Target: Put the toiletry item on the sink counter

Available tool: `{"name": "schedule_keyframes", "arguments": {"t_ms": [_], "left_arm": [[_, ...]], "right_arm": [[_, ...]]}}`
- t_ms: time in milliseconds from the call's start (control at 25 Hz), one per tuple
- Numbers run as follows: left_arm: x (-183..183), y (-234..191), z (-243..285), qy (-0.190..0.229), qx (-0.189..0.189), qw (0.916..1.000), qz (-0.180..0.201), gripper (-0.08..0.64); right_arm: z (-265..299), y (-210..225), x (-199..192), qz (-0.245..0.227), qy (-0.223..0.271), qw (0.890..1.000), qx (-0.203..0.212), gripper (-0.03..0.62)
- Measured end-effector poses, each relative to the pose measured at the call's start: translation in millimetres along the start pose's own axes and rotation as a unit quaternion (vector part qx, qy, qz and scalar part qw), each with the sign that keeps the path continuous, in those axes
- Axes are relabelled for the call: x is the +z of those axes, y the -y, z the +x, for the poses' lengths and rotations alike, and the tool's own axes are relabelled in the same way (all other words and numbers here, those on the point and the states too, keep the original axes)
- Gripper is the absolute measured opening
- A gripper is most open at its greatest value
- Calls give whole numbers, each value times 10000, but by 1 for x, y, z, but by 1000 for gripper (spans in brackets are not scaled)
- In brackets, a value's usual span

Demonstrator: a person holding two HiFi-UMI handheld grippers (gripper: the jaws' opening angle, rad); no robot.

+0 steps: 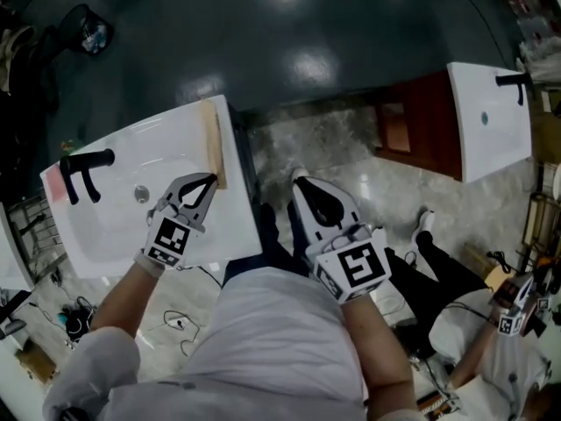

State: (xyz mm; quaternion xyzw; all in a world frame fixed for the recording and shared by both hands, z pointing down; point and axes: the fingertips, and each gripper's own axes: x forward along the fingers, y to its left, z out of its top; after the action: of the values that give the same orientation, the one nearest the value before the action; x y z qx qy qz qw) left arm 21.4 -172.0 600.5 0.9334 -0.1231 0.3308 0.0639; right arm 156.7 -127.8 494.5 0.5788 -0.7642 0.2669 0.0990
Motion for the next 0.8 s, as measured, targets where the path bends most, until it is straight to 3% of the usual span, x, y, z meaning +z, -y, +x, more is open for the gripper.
{"name": "schedule_keyframes", "arguments": {"t_ms": [800], "left_arm": [[-30,2,22,-126,-14,9996,-248,21]], "right_arm": [[5,-14,-16,-48,-275,9996,95,31]]}}
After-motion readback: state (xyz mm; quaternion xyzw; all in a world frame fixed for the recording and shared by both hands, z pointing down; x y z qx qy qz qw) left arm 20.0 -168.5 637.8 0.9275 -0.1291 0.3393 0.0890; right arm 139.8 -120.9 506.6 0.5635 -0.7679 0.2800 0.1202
